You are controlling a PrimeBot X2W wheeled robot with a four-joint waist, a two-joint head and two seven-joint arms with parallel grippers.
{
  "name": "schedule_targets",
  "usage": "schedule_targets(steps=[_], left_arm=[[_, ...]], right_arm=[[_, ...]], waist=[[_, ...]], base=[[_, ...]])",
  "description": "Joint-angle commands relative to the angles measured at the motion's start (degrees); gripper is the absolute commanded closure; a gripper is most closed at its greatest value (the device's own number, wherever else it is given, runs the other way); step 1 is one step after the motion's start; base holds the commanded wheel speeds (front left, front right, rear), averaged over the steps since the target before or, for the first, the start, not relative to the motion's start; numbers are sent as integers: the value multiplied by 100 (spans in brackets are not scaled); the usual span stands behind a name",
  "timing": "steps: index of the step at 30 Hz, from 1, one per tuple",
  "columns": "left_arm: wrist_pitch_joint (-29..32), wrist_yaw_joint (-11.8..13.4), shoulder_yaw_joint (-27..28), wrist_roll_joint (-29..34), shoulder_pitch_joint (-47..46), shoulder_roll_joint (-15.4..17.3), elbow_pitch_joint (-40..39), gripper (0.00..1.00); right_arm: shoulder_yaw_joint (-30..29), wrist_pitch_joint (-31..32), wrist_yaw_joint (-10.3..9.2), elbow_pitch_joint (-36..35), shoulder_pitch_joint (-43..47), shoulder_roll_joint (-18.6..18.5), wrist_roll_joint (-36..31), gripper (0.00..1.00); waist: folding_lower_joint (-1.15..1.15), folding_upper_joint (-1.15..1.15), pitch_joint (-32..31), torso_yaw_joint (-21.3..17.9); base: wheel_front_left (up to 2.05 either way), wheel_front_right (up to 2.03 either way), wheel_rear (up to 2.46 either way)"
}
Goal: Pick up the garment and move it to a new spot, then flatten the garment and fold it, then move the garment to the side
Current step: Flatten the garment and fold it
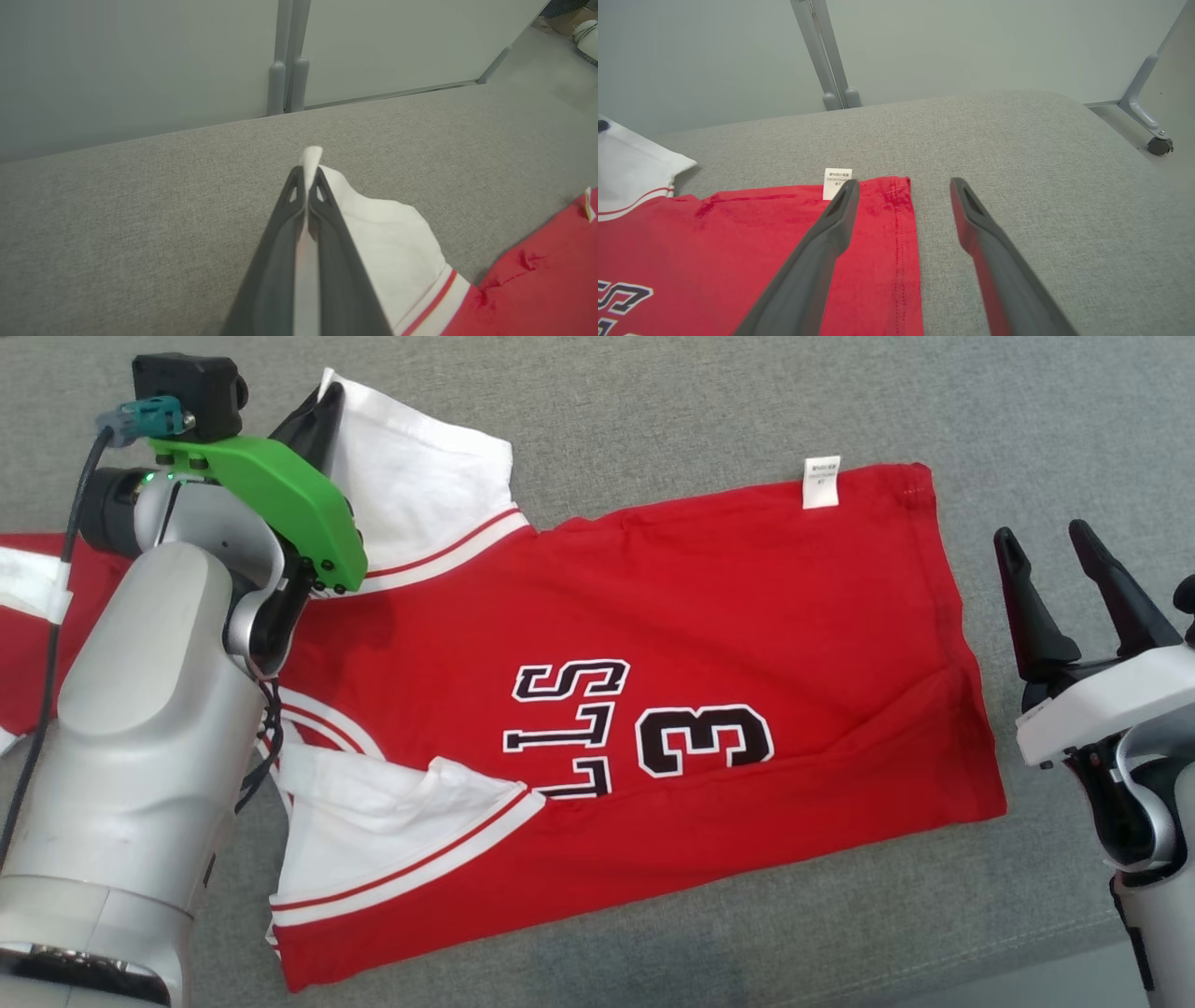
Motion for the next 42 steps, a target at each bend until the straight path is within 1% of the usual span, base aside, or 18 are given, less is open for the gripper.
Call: schedule_targets(steps=[1,7,13,18,22,26,32,33,34,35,36,37,38,42], left_arm=[[-24,-33,-10,-67,100,47,-71,100],[-172,-29,-16,-358,839,165,-1294,100],[-280,331,7,-397,1751,311,-2686,100],[-267,614,-1,-414,2310,382,-3530,100],[-198,725,-58,-396,2494,390,-3892,100],[-139,789,-96,-388,2507,367,-4041,100],[-138,824,-93,-396,2463,382,-4087,100],[-139,821,-88,-399,2460,390,-4087,100],[-138,828,-89,-399,2455,396,-4088,100],[-136,833,-91,-399,2450,399,-4091,100],[-131,836,-97,-400,2445,403,-4093,100],[-131,836,-97,-400,2445,403,-4093,100],[-126,838,-100,-402,2441,406,-4092,100],[-116,850,-101,-410,2423,427,-4094,100]], right_arm=[[-11,30,0,45,-68,-47,-38,0],[80,327,0,626,-430,-444,-11,0],[264,546,0,1398,-922,-741,71,0],[497,727,0,2075,-1418,-871,131,0],[643,924,0,2624,-1787,-971,262,0],[786,1066,0,3121,-2082,-1027,325,0],[1080,1116,0,3541,-2390,-1068,504,0],[1134,1137,0,3607,-2435,-1080,519,2],[1184,1144,0,3675,-2480,-1088,526,20],[1228,1148,0,3736,-2520,-1098,540,40],[1273,1155,0,3794,-2558,-1106,561,53],[1273,1155,0,3794,-2558,-1106,561,53],[1328,1180,0,3844,-2581,-1104,575,61],[1545,1214,0,4008,-2673,-1140,598,76]], waist=[[0,34,-185,189],[0,34,-332,447],[0,34,-310,657],[0,34,-228,826],[0,34,-153,953],[0,34,-91,1044],[0,34,-35,1081],[0,34,-27,1081],[0,34,-21,1080],[0,34,-14,1081],[0,34,-9,1081],[0,34,-9,1081],[0,34,-7,1080],[0,34,3,1072]], base=[[0,0,0],[0,0,0],[0,0,0],[0,0,0],[0,0,0],[0,0,0],[0,0,0],[0,0,0],[0,0,0],[0,0,0],[0,0,0],[0,0,0],[0,0,0],[0,0,0]])
